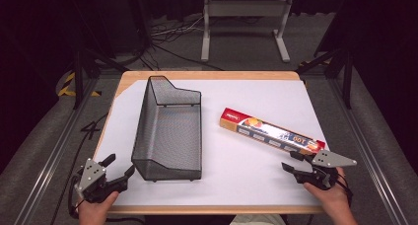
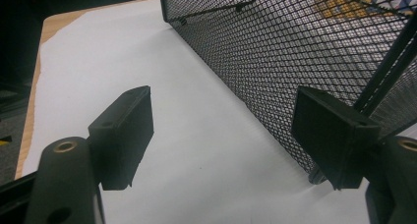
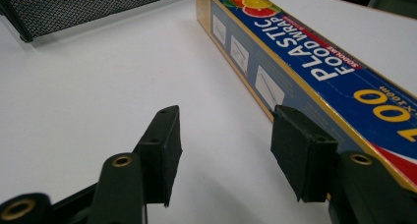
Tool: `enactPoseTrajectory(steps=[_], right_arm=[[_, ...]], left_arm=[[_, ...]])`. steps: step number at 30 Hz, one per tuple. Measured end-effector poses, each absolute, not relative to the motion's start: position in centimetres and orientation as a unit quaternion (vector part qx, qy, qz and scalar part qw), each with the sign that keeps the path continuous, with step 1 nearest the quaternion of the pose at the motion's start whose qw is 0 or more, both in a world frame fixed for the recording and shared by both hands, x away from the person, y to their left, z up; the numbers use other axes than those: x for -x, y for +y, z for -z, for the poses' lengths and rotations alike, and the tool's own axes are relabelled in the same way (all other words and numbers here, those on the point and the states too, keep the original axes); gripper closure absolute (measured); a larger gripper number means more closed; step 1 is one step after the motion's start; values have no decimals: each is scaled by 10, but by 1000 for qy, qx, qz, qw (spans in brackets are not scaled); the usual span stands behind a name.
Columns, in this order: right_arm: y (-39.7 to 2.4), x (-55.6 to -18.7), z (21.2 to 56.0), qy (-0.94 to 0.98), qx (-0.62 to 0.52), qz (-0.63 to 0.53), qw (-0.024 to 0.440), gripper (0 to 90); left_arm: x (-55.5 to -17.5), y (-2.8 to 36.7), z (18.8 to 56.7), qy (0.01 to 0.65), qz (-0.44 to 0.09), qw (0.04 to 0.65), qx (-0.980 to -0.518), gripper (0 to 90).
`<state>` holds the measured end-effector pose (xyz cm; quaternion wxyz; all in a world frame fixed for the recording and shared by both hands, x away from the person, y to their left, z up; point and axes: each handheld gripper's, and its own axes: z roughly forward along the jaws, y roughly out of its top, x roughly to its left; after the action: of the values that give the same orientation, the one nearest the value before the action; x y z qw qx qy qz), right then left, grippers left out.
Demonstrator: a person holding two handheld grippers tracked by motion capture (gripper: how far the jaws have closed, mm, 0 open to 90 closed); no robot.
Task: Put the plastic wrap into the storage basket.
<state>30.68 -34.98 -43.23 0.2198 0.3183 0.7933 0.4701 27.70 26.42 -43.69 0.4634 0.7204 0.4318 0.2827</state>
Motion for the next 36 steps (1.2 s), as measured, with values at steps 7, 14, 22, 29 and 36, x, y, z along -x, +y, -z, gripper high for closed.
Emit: enactPoseTrajectory(steps=[7, 14, 22, 29, 36], right_arm=[[-347, -307, 427, 790, -312, -479, 222, 466], [-339, -313, 412, 790, -296, -489, 220, 544], [-308, -327, 399, 816, -257, -476, 204, 594], [-281, -346, 392, 821, -243, -491, 158, 613], [-261, -361, 387, 823, -231, -501, 134, 643]], left_arm=[[-278, 266, 438, 443, -285, 466, -711, 249], [-280, 269, 439, 453, -285, 462, -707, 249], [-280, 270, 439, 458, -288, 462, -703, 251], [-280, 270, 440, 457, -289, 457, -706, 251], [-280, 270, 440, 458, -290, 455, -706, 251]])
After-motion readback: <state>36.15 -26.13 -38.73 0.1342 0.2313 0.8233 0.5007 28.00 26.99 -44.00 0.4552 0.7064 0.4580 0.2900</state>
